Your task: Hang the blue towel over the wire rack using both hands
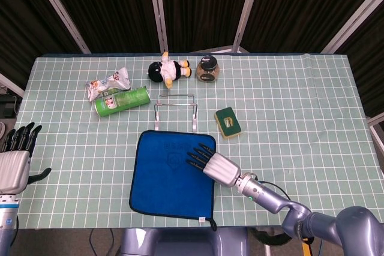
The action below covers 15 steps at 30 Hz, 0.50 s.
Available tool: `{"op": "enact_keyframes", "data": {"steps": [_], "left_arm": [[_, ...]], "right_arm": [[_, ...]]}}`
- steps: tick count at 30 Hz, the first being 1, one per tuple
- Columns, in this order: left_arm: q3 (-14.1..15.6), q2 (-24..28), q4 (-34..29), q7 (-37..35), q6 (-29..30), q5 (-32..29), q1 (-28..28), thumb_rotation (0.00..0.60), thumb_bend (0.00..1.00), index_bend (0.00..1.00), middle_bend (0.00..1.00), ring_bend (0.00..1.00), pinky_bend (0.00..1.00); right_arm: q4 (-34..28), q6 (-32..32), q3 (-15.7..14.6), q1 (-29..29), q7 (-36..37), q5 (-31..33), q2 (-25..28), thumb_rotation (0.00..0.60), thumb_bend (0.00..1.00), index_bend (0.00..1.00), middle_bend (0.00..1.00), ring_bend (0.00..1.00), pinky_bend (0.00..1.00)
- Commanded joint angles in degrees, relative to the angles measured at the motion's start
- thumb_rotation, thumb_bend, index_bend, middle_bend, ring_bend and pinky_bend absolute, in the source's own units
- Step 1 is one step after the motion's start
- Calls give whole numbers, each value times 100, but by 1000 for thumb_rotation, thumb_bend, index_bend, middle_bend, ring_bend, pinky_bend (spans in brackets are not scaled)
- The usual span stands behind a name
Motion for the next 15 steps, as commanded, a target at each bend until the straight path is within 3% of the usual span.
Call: {"op": "enact_keyframes", "data": {"steps": [1, 15], "left_arm": [[-1, -1, 5, -6, -10, -10, -6, 600, 3, 0, 0, 0, 0], [5, 2, 12, -8, -9, -18, -25, 600, 1, 0, 0, 0, 0]], "right_arm": [[-20, 29, 27, 22, 14, 39, -21, 600, 0, 0, 0, 0, 0], [-204, 127, -9, 71, -41, 160, -2, 600, 0, 0, 0, 0, 0]]}}
